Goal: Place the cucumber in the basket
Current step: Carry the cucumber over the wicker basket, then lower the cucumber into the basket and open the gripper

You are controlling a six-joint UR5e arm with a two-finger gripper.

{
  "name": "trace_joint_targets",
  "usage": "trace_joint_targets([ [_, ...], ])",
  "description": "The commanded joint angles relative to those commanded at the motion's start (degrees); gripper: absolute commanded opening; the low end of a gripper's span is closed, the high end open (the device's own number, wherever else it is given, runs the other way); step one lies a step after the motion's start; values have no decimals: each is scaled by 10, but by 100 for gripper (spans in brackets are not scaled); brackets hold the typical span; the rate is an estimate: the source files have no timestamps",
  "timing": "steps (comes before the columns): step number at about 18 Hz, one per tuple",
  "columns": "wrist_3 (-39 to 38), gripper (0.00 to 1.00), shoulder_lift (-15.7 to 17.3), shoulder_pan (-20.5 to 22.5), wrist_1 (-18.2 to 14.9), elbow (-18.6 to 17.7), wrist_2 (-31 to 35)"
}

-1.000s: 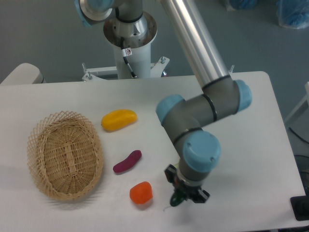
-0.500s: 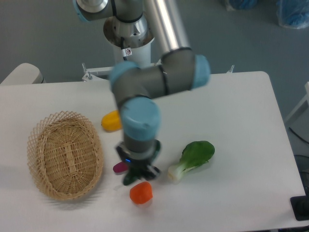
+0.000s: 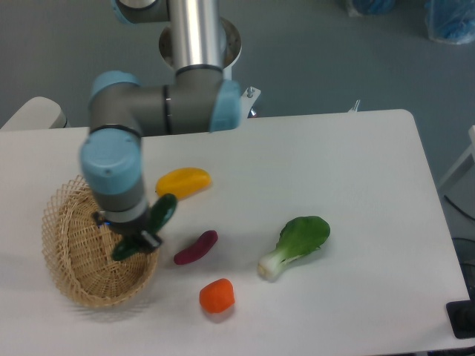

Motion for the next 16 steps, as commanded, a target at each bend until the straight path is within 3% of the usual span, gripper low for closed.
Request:
trace_joint_targets([
  [4,-12,33,-10,-15,11,-22,0],
  [8,-24,34,-15,-19,57,-42,1],
  [10,-44,39,-21,-22,68,-45,0],
  [13,-58,64,-32,-26,76,-44,-1],
  [15,-59,100,-35,-27,95,-46,0],
  [16,-60,100,-35,-26,95,-45,3],
])
